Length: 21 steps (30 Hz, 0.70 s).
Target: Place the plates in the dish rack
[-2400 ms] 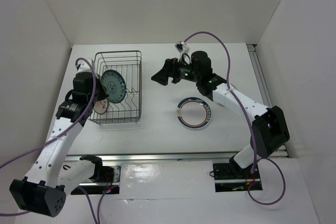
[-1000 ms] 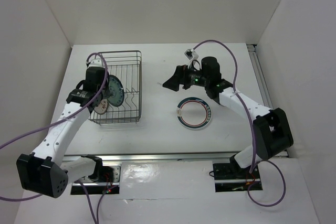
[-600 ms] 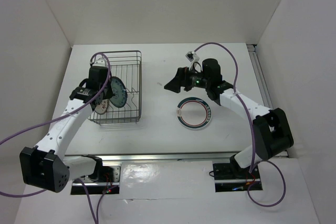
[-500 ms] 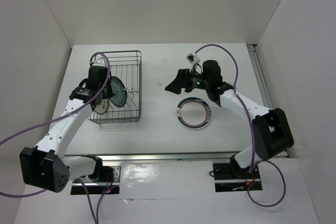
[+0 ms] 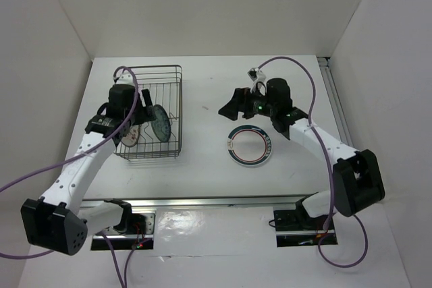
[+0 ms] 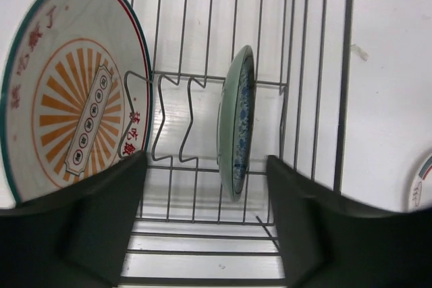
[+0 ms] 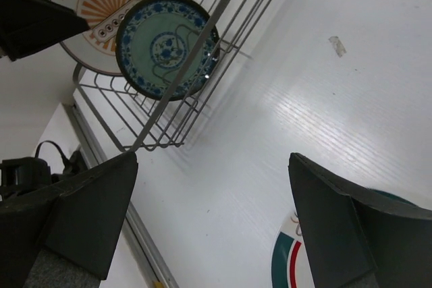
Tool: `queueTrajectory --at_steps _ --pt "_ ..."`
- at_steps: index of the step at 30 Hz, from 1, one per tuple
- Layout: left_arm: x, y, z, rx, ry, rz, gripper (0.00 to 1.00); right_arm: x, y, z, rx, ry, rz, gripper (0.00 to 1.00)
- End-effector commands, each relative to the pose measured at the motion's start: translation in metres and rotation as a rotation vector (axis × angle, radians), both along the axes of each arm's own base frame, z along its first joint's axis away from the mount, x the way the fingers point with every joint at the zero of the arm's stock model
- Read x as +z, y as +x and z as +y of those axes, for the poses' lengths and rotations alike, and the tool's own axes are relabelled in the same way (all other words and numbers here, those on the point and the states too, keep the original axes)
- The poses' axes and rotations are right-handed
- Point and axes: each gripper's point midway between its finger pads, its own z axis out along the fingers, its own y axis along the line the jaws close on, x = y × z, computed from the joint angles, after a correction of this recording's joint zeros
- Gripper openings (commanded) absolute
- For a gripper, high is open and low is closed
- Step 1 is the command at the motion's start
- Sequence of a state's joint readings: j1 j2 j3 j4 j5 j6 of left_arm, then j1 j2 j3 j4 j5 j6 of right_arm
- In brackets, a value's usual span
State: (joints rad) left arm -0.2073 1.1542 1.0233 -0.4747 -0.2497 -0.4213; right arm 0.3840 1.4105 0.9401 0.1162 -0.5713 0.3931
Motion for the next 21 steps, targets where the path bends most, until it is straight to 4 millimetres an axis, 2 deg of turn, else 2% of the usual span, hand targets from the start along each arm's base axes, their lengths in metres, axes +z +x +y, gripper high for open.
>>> queueTrajectory --at_steps 1,2,3,4,6,7,9,10,11,12,14,15,16,18,21 --pt "0.037 0.001 -0.005 -0.027 -0.034 -0.136 0.88 0.006 -0.001 -0.019 -0.097 -0.045 -0.004 1.00" --pt "0.039 -0.002 -0.004 -0.027 -0.036 -0.145 1.00 0.000 0.004 -0.032 -0.191 -0.077 0.015 1.00" --pt "0.052 -0.008 -0.003 -0.027 -0.045 -0.188 1.00 0.001 -0.006 -0.038 -0.230 -0.085 0.027 1.00" --pt "0.055 -0.012 -0.002 -0.027 -0.047 -0.202 1.00 -0.020 -0.018 -0.045 -0.277 -0.105 0.084 1.00" --pt "0.065 -0.019 0.000 -0.027 -0.055 -0.238 1.00 -0.028 -0.031 -0.066 -0.403 -0.161 0.091 1.00" --pt "0.072 -0.026 -0.006 -0.068 -0.073 -0.271 1.00 -0.040 -0.040 -0.075 -0.448 -0.190 0.122 1.00" --pt "0.081 -0.029 -0.015 -0.127 -0.123 -0.335 1.00 -0.043 -0.053 -0.101 -0.568 -0.242 0.133 1.00" --pt "0.093 -0.038 -0.029 -0.206 -0.185 -0.385 1.00 -0.051 -0.063 -0.104 -0.589 -0.243 0.161 1.00" --pt "0.098 -0.041 -0.034 -0.229 -0.211 -0.407 1.00 -0.053 -0.068 -0.109 -0.608 -0.239 0.166 1.00" --pt "0.100 -0.042 -0.035 -0.219 -0.247 -0.420 1.00 -0.049 -0.079 -0.115 -0.634 -0.213 0.175 1.00" --pt "0.104 -0.043 -0.040 -0.257 -0.268 -0.427 1.00 -0.056 -0.093 -0.126 -0.681 -0.214 0.210 1.00" --pt "0.101 -0.042 -0.043 -0.271 -0.274 -0.414 1.00 -0.054 -0.103 -0.139 -0.732 -0.215 0.220 1.00" --pt "0.104 -0.040 -0.046 -0.289 -0.273 -0.413 1.00 -0.058 -0.109 -0.144 -0.770 -0.191 0.252 1.00" --pt "0.094 -0.037 -0.052 -0.312 -0.286 -0.356 1.00 -0.074 -0.123 -0.152 -0.794 -0.215 0.290 1.00" --pt "0.095 -0.033 -0.051 -0.268 -0.319 -0.333 1.00 -0.090 -0.131 -0.152 -0.798 -0.200 0.340 1.00"
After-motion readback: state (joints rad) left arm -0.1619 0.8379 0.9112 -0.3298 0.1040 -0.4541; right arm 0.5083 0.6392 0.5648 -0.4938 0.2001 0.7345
